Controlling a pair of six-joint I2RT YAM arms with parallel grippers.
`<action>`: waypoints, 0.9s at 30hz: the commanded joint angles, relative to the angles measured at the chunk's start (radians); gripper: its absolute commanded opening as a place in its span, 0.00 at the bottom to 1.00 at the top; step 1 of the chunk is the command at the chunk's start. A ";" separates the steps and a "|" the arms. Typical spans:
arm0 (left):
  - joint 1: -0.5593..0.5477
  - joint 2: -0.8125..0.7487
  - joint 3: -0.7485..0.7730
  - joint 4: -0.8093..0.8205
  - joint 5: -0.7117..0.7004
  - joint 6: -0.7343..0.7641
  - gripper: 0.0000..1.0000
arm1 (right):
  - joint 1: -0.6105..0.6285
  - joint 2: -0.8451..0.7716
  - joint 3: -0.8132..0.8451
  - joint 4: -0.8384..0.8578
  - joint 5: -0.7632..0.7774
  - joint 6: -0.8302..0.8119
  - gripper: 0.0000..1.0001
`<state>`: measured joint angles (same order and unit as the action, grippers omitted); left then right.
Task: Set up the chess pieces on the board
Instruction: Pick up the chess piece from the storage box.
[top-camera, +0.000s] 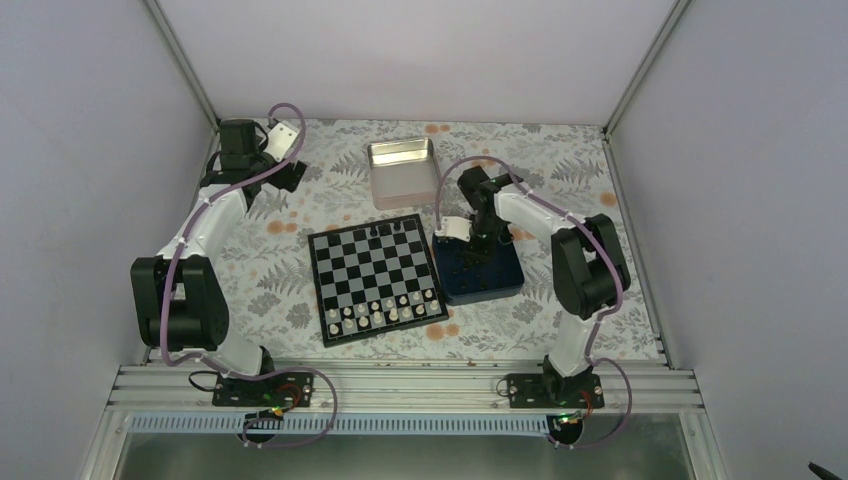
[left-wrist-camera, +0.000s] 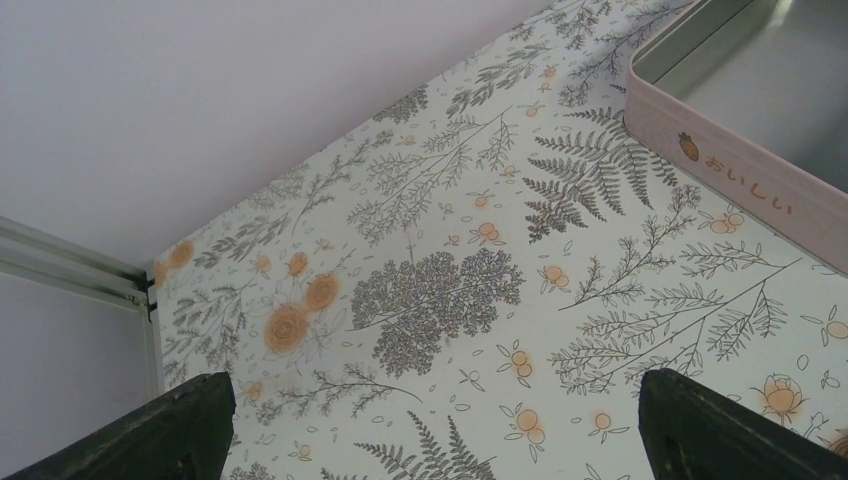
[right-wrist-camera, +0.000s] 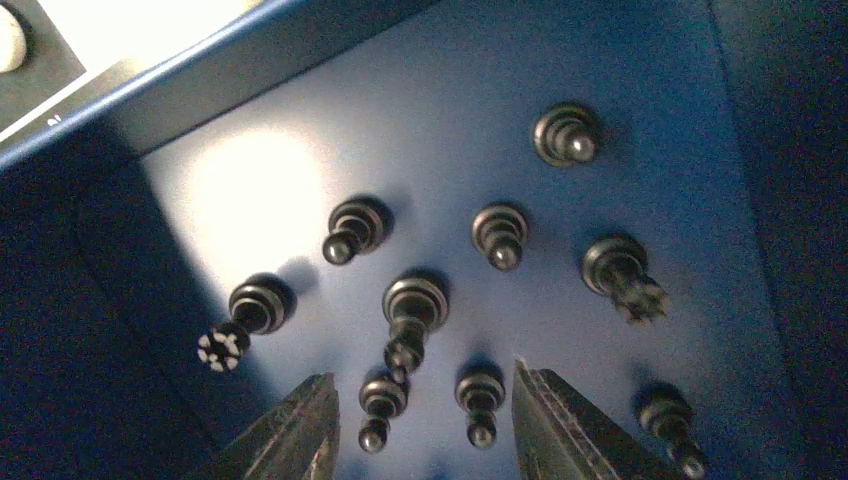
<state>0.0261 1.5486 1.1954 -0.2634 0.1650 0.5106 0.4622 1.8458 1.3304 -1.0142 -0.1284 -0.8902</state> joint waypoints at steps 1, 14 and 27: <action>0.000 -0.008 0.011 0.019 -0.014 -0.010 1.00 | 0.014 0.038 0.010 -0.002 -0.046 -0.019 0.45; 0.000 -0.006 -0.007 0.029 -0.015 -0.009 1.00 | 0.018 0.080 -0.001 0.041 -0.054 -0.024 0.27; 0.000 -0.009 -0.013 0.026 -0.005 -0.011 1.00 | 0.021 0.099 0.014 0.025 -0.065 -0.025 0.13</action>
<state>0.0261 1.5486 1.1885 -0.2626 0.1528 0.5106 0.4721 1.9385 1.3308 -0.9840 -0.1642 -0.9081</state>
